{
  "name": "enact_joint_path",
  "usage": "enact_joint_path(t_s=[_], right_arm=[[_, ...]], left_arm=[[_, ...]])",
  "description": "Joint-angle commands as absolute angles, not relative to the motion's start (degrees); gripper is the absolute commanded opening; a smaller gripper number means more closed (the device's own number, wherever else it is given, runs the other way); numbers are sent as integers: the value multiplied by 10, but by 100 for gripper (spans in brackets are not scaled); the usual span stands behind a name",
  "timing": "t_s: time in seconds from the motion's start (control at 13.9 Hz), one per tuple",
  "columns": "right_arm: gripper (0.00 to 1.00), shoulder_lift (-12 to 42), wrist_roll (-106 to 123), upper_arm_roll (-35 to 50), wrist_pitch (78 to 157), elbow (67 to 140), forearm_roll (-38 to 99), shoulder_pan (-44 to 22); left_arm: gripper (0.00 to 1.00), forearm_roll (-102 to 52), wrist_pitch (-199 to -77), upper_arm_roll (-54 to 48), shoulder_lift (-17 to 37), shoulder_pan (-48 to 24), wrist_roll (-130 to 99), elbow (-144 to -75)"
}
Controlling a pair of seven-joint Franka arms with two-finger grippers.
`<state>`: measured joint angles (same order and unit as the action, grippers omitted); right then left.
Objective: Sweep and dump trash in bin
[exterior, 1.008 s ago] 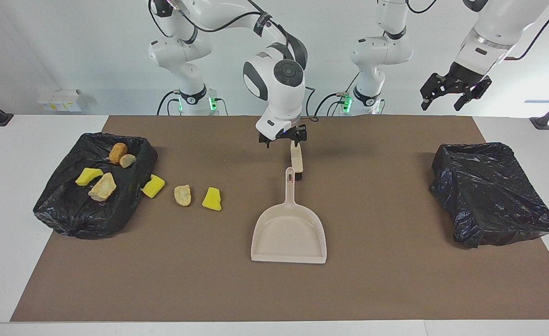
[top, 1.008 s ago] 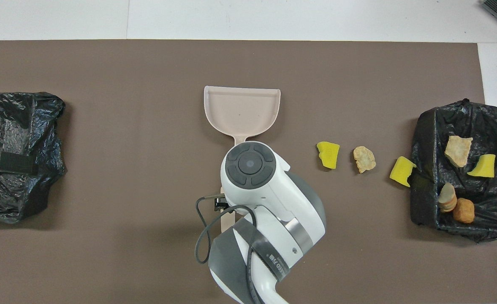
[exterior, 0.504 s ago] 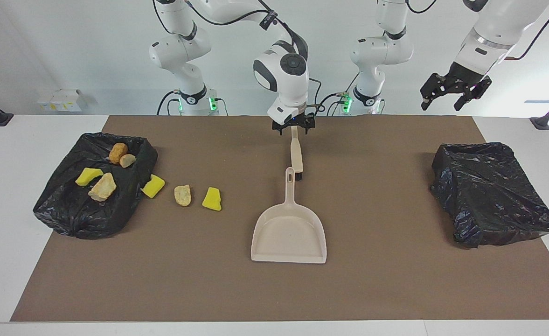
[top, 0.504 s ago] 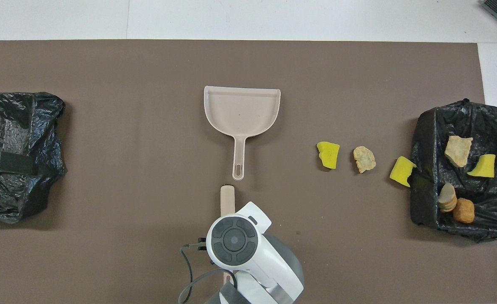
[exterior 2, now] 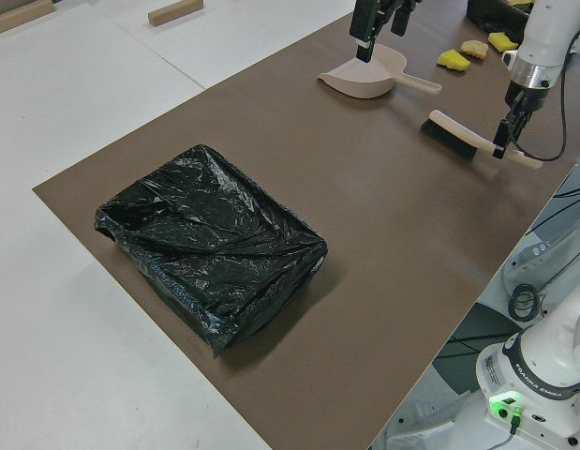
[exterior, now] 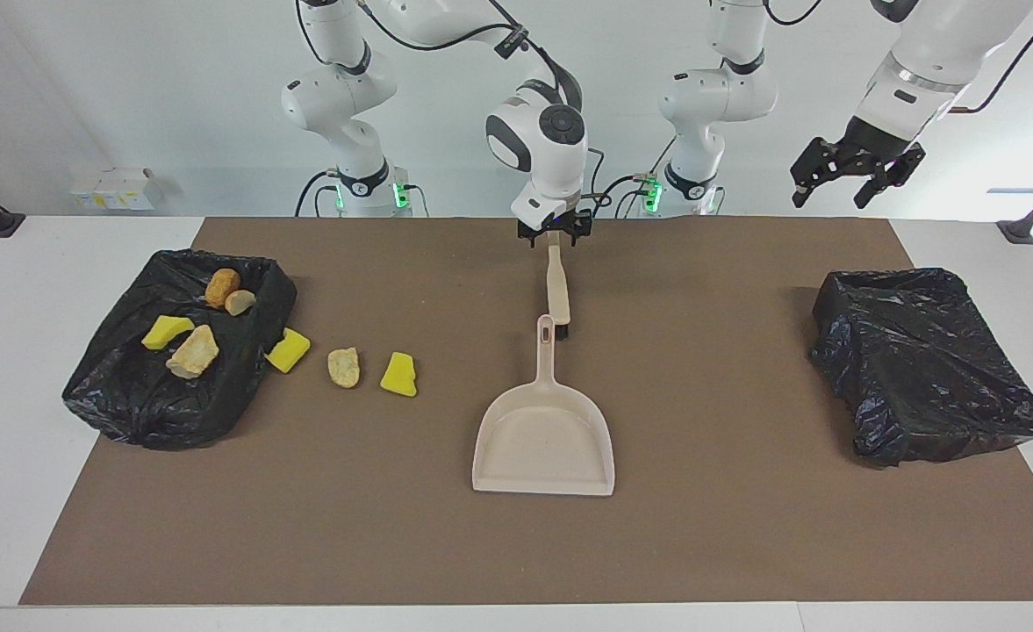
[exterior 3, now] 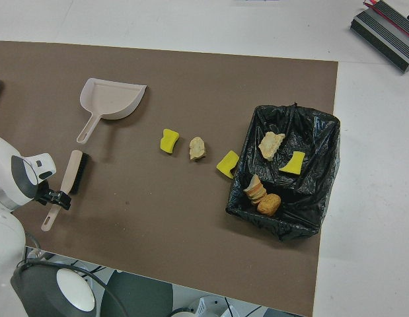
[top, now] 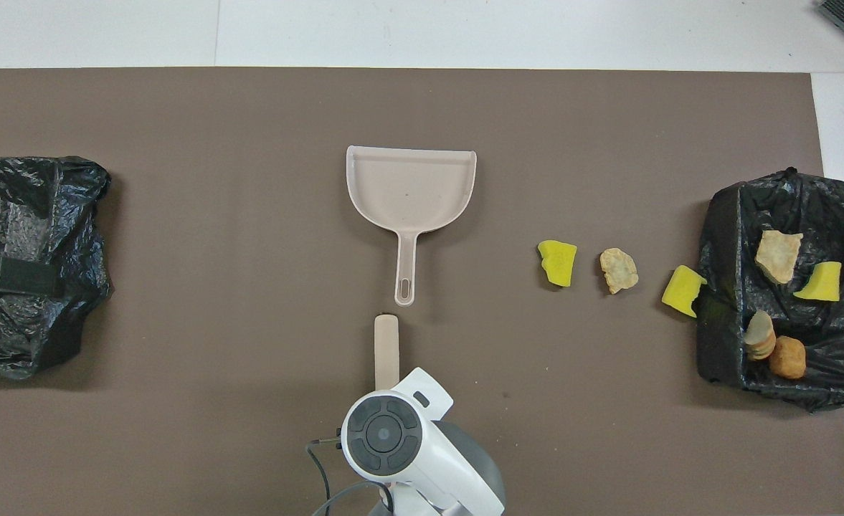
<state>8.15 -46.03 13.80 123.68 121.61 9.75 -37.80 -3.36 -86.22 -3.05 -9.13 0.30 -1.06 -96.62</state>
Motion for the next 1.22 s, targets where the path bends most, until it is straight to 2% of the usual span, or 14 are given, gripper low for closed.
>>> enact_joint_path(t_s=[0.0, 0.43, 0.5, 0.72, 0.94, 1.15], right_arm=[[74, 71, -473, 137, 1251, 1230, 108, -378], [60, 70, -462, 138, 1246, 1234, 109, -381], [52, 70, -462, 138, 1245, 1234, 109, -385], [2, 70, -461, 138, 1231, 1229, 109, -391], [0, 61, -479, 138, 1184, 1213, 109, -393], [0, 13, -510, 136, 1139, 1213, 109, -384]], left_arm=[[100, -26, -866, -29, -92, -3, -13, -962], [100, -26, -866, -29, -92, -3, -13, -962], [100, -26, -866, -29, -92, -3, -13, -962], [100, -26, -866, -29, -92, -3, -13, -962], [100, -26, -867, -30, -92, -3, -13, -962], [100, -26, -902, -32, -89, -3, -18, -962]])
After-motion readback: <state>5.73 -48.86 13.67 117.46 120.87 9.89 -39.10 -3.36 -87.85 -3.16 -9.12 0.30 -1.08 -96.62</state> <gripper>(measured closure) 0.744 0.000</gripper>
